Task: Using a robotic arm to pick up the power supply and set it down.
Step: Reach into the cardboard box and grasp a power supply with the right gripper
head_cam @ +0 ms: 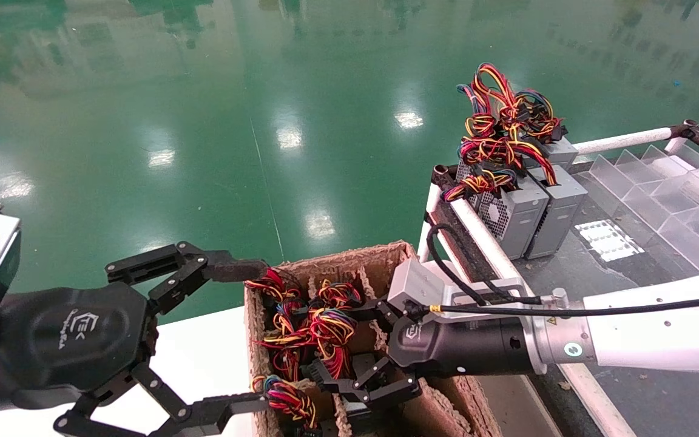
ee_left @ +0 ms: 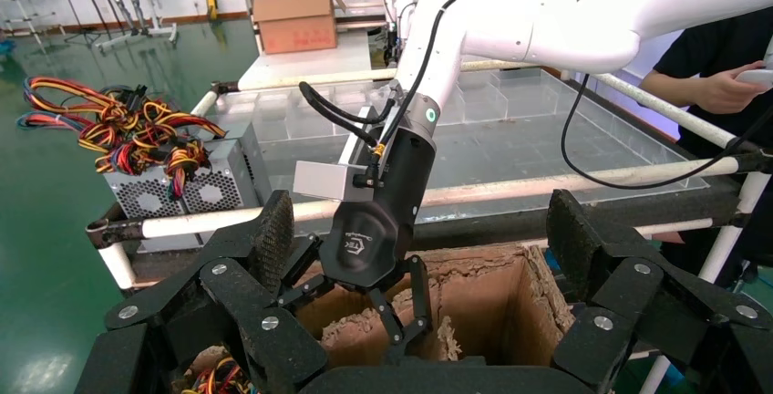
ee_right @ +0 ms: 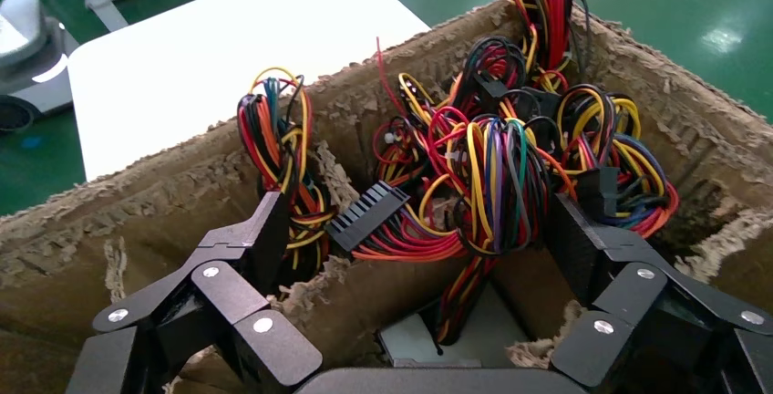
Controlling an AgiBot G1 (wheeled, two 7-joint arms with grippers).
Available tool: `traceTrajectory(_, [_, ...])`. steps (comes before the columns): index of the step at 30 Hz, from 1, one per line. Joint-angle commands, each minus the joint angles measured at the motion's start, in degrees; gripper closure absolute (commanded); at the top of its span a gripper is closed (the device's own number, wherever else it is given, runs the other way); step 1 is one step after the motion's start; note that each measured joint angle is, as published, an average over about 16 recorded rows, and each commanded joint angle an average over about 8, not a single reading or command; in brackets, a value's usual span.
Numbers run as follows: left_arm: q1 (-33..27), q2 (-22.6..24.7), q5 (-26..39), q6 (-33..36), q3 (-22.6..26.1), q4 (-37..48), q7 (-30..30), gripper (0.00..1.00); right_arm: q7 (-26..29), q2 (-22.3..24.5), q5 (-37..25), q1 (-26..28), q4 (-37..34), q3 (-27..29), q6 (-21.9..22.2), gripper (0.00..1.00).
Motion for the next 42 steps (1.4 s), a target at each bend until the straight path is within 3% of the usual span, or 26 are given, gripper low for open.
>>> traceTrajectory(1, [0.00,0.00,0.00,0.00,0.01,0.00,0.00,0.00,-0.37,-0.09,0.31,-0.21,-0.12,0.10,-0.09,0.98])
traceTrajectory(42, [-0.03,-0.05,-0.08,-0.05,0.12,0.00,0.06,0.00,-0.81,-1.08,-0.76,-2.44,-1.34,0.62,5.20,1.00])
